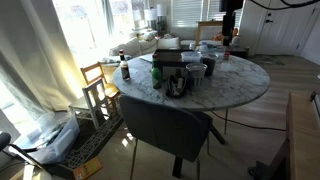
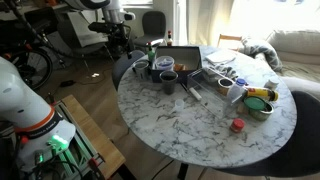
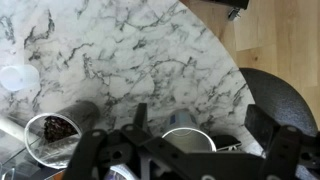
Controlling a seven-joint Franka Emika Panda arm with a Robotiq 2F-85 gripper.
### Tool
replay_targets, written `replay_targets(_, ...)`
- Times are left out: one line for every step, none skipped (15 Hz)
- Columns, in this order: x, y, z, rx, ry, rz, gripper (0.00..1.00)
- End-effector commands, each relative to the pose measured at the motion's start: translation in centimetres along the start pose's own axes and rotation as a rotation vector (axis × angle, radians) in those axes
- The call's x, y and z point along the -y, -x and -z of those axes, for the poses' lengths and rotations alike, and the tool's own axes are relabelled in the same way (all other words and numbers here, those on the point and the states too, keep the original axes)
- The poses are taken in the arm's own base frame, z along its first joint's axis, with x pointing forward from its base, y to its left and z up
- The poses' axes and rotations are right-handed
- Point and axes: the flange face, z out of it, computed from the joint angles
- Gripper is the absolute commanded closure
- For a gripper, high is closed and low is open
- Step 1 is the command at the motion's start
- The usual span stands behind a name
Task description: Pick up the silver cup and put it on the right side of the table
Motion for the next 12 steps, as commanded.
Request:
replay_targets(0.0,0.0,0.0,0.001,0.000,0.000,0.00)
replay_targets(0.0,0.0,0.0,0.001,0.000,0.000,0.00)
replay_targets(0.0,0.0,0.0,0.001,0.000,0.000,0.00)
replay_targets(0.0,0.0,0.0,0.001,0.000,0.000,0.00)
replay_targets(0.0,0.0,0.0,0.001,0.000,0.000,0.00)
replay_targets(0.0,0.0,0.0,0.001,0.000,0.000,0.00)
replay_targets(-0.2,-0.6,-0.6,-0.014,0.003,-0.043,0.00)
replay_targets(-0.2,-0.9,-1.2,-0.012,-0.012,-0.073,0.00)
replay_targets(-0.3,-1.2,-1.8,-0.016,-0.017,-0.119,0.00)
replay_targets(-0.4,-1.4,-2.6,-0.025,-0.015,-0.152,0.00)
replay_targets(-0.6,-1.7,-3.3,-0.034,-0.016,-0.195,0.00)
replay_targets(-0.8,-2.0,-3.9,-0.040,-0.013,-0.224,0.00)
